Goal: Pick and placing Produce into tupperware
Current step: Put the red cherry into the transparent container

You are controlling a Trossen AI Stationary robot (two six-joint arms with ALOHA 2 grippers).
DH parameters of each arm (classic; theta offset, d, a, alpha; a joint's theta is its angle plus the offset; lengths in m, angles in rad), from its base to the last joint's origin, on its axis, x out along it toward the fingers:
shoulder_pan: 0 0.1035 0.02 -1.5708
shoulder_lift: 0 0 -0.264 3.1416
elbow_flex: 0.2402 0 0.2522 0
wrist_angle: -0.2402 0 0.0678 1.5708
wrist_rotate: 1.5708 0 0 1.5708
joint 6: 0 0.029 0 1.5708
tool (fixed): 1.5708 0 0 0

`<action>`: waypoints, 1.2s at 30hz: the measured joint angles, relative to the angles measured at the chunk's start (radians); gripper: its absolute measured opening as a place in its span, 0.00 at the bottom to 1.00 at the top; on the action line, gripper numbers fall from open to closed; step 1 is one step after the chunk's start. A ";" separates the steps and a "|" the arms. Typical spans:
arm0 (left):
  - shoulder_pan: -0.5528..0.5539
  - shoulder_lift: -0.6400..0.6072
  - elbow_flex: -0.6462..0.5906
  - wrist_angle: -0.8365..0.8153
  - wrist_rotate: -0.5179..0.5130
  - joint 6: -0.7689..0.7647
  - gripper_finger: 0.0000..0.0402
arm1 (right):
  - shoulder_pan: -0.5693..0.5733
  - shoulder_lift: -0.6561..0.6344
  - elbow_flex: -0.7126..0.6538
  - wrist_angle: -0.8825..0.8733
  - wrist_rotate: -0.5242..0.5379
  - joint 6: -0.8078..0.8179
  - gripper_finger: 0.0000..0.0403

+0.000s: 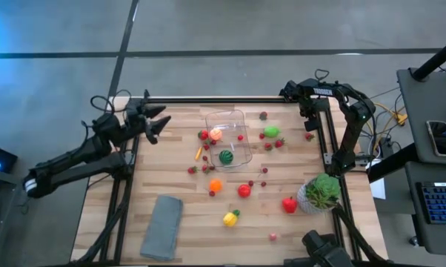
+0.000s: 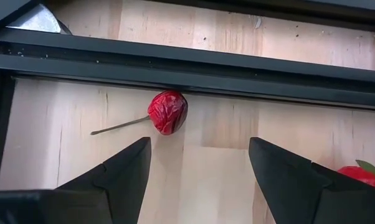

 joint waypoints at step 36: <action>0.000 -0.126 -0.362 -0.113 -0.069 0.032 0.65 | 0.000 -0.003 0.119 -0.051 -0.066 -0.117 0.65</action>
